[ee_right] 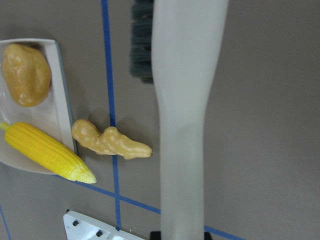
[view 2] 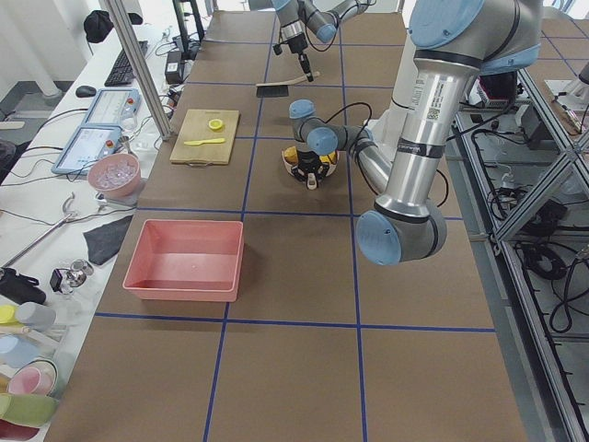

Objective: Sweep and dump trash into bin
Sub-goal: 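Lift the brush with the right gripper and draw it back from the dustpan, then lower the brush behind the ginger root, on the side nearer the robot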

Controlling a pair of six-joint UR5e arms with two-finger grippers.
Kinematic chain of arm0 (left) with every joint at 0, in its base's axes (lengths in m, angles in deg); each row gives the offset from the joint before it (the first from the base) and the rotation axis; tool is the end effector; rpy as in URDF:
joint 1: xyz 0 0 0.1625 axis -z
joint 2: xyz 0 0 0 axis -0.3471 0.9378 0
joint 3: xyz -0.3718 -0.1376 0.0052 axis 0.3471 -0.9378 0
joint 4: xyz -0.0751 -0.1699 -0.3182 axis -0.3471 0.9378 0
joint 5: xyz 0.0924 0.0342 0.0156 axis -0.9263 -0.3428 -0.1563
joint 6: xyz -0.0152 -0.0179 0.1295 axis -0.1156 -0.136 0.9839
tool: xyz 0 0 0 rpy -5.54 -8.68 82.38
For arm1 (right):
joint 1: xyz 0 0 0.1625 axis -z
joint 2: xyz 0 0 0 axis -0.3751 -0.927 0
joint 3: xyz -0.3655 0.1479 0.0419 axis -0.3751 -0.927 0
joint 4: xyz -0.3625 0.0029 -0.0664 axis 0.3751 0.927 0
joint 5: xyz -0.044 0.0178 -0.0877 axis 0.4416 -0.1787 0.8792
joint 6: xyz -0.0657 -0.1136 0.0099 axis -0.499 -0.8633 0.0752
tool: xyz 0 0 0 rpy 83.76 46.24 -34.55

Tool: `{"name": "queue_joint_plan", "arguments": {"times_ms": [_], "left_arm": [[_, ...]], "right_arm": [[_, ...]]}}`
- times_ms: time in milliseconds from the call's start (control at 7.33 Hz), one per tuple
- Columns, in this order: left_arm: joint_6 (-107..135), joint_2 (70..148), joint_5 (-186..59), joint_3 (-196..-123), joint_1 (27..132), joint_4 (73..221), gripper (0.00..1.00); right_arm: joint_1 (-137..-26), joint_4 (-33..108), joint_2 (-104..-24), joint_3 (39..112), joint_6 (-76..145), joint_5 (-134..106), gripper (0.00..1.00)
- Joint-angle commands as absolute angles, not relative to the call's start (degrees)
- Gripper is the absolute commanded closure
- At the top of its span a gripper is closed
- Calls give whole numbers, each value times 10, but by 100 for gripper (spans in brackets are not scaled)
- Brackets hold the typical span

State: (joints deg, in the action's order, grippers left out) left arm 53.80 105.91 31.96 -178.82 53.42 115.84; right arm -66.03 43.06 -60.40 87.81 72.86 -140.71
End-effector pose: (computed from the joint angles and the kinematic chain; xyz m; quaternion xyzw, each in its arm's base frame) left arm 0.4079 -0.3539 0.3840 0.1930 0.2882 0.6614 0.6650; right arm -0.3777 -0.3919 0.2863 -0.1372 -0.5533 -0.1339 0.8106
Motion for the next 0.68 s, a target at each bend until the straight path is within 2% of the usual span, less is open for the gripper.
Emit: {"name": "queue_joint_plan", "arguments": {"times_ms": [0, 273, 545], "left_arm": [[538, 1059, 319, -1789, 531, 1158, 100], [538, 1059, 319, -1788, 530, 1158, 100], [538, 1060, 319, -1788, 530, 1159, 100]], "right_arm": [[-654, 401, -594, 876, 666, -1433, 100], [-641, 331, -622, 903, 665, -1481, 100], [-569, 188, -752, 947, 670, -1511, 100]]}}
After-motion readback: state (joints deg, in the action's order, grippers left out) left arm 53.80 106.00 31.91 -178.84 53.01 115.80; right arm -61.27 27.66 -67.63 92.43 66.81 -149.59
